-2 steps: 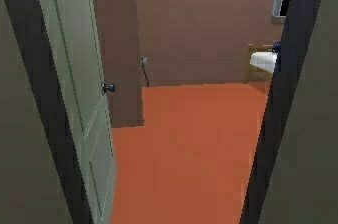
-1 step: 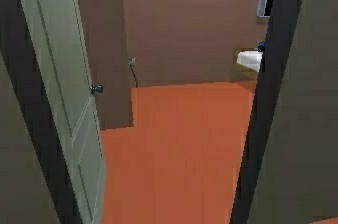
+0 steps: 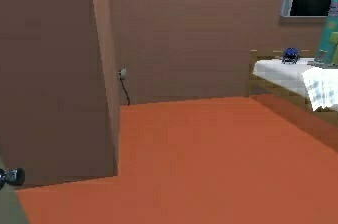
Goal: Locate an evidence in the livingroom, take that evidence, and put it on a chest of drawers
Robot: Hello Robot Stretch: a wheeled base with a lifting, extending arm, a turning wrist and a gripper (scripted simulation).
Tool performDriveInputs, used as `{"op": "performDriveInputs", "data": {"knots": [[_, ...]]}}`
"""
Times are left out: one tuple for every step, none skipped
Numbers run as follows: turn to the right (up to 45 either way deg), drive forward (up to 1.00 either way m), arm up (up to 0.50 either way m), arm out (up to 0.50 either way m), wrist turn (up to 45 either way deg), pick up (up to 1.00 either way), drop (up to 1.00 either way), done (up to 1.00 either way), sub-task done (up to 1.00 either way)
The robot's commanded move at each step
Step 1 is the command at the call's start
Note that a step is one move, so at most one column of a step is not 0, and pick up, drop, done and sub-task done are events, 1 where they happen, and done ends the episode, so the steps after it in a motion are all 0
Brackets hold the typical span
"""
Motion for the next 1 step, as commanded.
{"op": "performDriveInputs", "data": {"knots": [[27.0,0.0,0.0,0.0,0.0,0.0,0.0,0.0,0.0]]}}
